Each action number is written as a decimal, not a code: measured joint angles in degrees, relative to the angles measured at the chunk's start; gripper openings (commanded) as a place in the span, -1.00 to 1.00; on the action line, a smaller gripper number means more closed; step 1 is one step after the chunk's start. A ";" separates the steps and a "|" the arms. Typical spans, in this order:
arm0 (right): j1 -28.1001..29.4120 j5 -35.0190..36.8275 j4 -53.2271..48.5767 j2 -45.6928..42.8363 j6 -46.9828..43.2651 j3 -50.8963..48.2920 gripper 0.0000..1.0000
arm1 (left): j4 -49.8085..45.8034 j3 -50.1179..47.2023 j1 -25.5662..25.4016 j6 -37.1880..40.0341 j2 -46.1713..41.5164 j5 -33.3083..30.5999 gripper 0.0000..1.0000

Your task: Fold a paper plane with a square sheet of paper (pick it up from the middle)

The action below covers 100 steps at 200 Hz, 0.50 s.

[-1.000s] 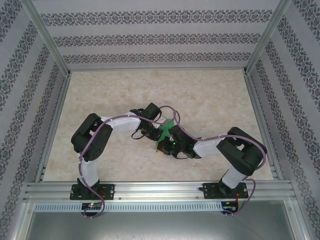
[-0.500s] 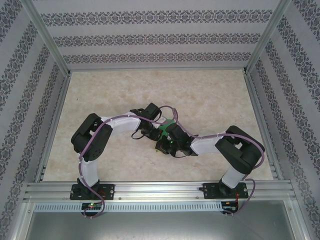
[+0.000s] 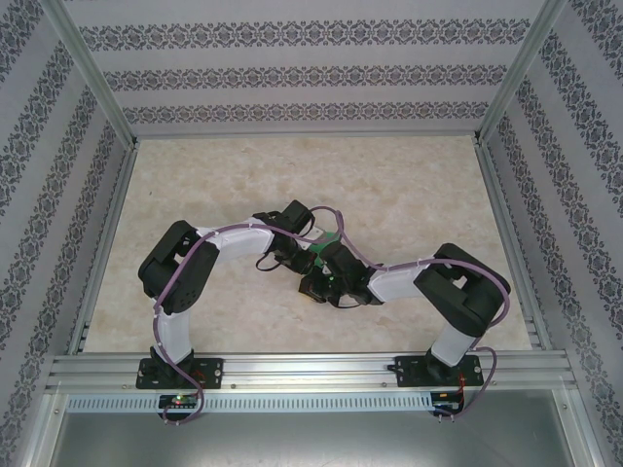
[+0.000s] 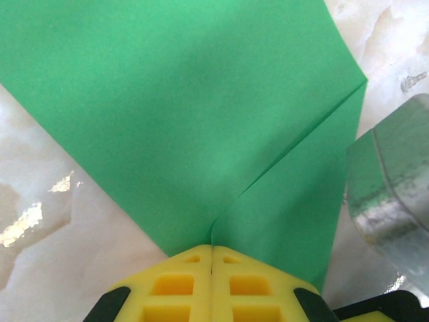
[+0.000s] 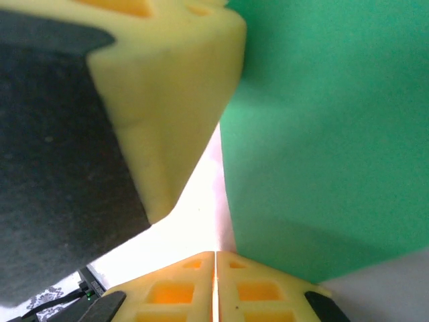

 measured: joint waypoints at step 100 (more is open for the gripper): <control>-20.83 1.62 -12.83 -19.76 -10.75 -5.14 -0.33 | -5.90 2.36 0.04 -1.49 -6.78 -3.02 -0.37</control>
